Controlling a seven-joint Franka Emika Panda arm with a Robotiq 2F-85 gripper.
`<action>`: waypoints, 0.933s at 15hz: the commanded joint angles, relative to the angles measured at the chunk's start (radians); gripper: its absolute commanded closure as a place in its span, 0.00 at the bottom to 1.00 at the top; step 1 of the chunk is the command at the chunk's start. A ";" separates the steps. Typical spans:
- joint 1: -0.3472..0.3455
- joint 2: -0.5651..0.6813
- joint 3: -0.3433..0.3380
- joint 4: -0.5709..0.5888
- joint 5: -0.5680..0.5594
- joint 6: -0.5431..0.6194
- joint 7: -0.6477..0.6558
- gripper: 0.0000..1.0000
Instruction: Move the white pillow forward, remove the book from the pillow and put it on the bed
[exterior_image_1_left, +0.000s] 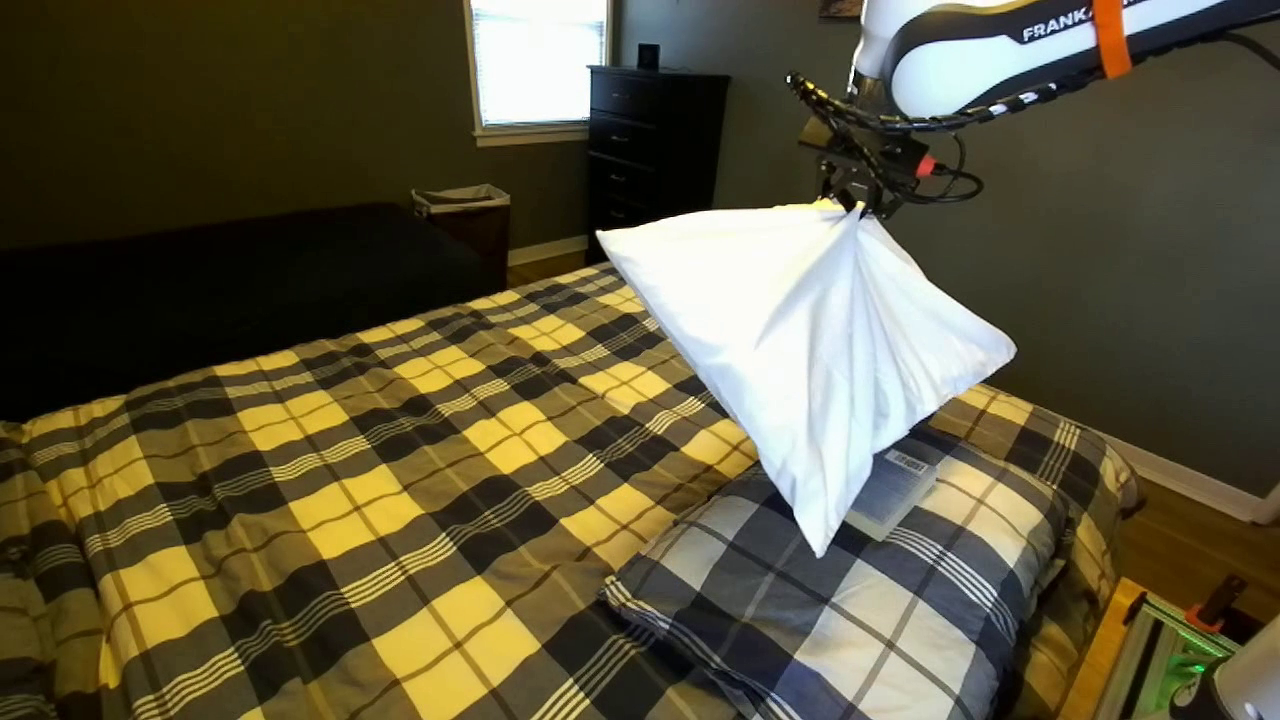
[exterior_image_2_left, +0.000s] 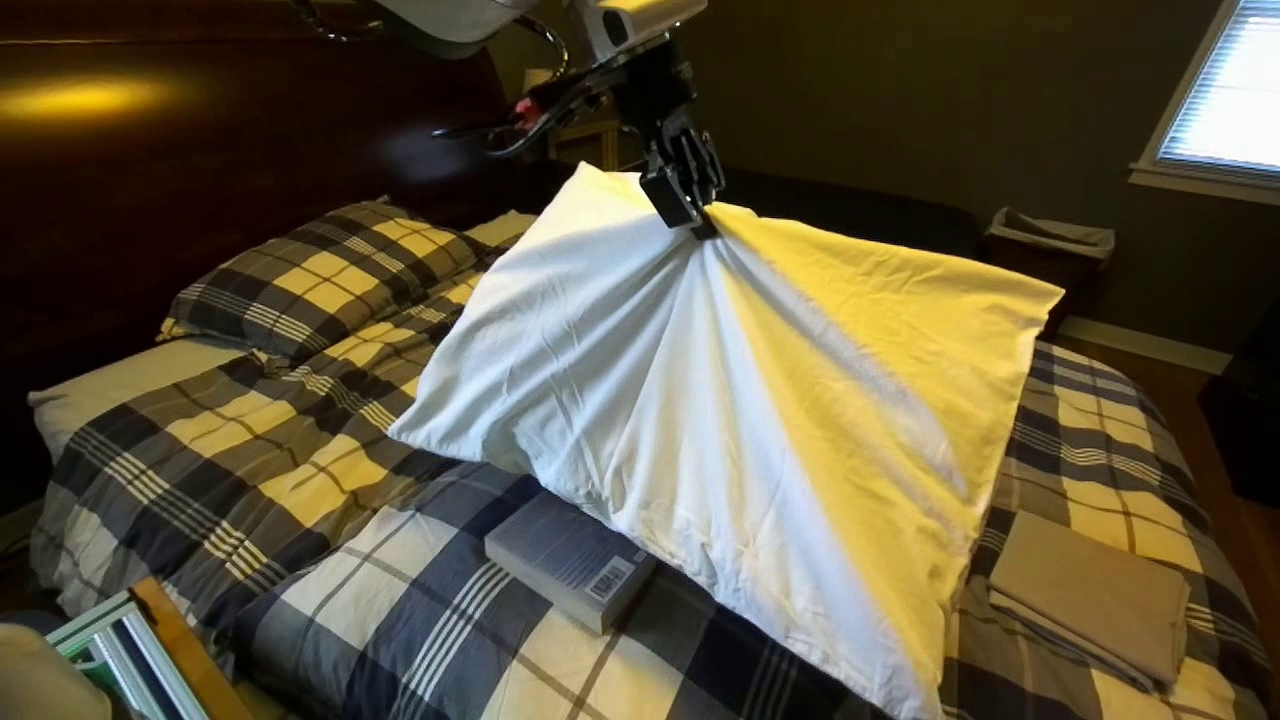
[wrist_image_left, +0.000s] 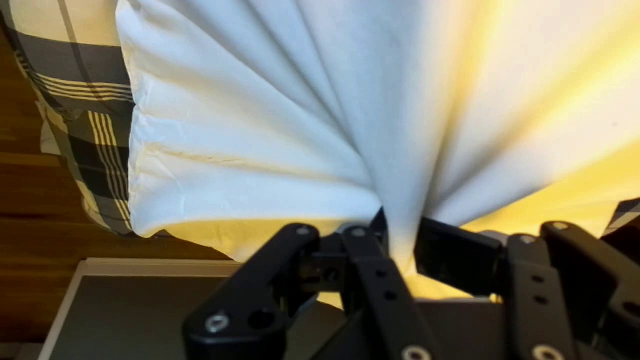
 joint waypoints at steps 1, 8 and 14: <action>0.029 0.033 -0.025 0.030 -0.020 0.015 0.005 1.00; 0.063 0.168 -0.042 0.128 -0.023 0.055 0.020 1.00; 0.094 0.325 -0.089 0.301 0.026 0.084 0.060 1.00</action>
